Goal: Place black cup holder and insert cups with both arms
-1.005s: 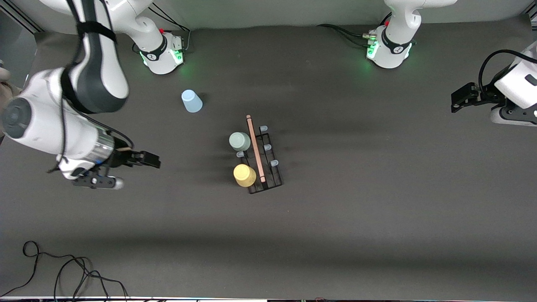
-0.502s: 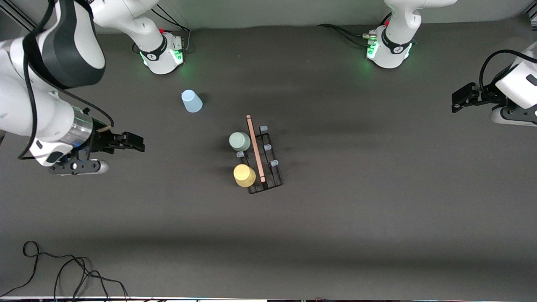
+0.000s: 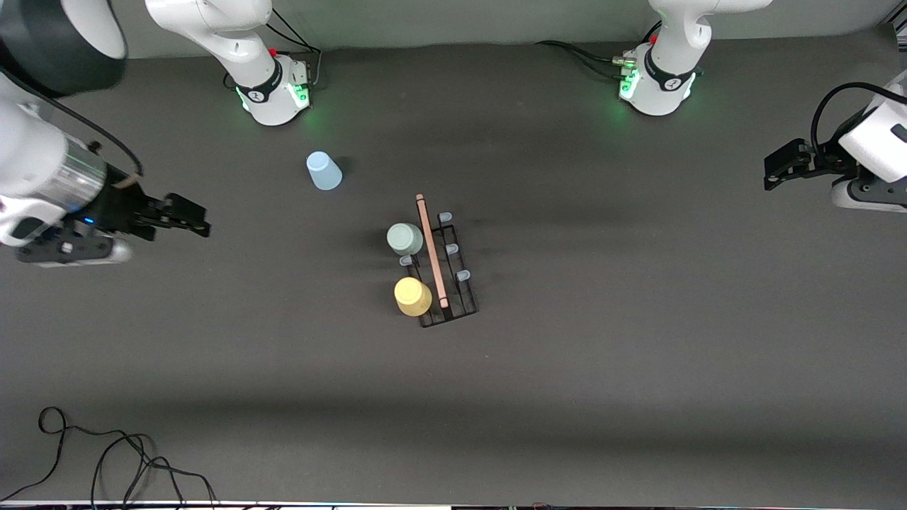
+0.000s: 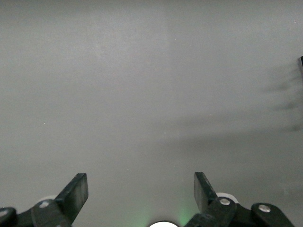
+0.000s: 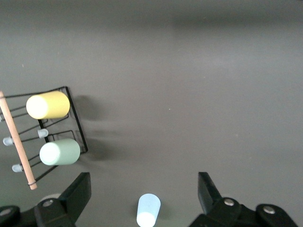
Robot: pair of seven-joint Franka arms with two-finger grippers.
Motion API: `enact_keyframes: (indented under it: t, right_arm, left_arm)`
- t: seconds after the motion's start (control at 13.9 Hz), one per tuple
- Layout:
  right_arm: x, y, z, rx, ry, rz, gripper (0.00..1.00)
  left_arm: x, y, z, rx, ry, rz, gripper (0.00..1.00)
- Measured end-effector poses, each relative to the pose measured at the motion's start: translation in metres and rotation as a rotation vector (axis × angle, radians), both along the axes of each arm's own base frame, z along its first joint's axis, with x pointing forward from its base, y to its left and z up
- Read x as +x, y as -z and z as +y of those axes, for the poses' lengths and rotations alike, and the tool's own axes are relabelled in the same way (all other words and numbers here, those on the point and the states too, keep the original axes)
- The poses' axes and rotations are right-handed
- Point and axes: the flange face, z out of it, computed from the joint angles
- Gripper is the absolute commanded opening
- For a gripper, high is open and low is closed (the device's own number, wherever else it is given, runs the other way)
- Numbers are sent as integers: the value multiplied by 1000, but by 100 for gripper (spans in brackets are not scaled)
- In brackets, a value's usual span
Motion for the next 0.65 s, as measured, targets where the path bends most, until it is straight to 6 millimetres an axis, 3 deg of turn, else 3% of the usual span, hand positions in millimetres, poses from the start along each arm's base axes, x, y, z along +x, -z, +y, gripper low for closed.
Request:
enact_keyframes:
  t: [0.29,0.65]
  right_arm:
    - [-19,-15,-9,-11,40,-23,100]
    - [-26,-10,-14,-48,43,-31,100]
  left_arm:
    - [0,-1,0,0,0,-2,100]
    - [0,-1,0,0,0,-3,100]
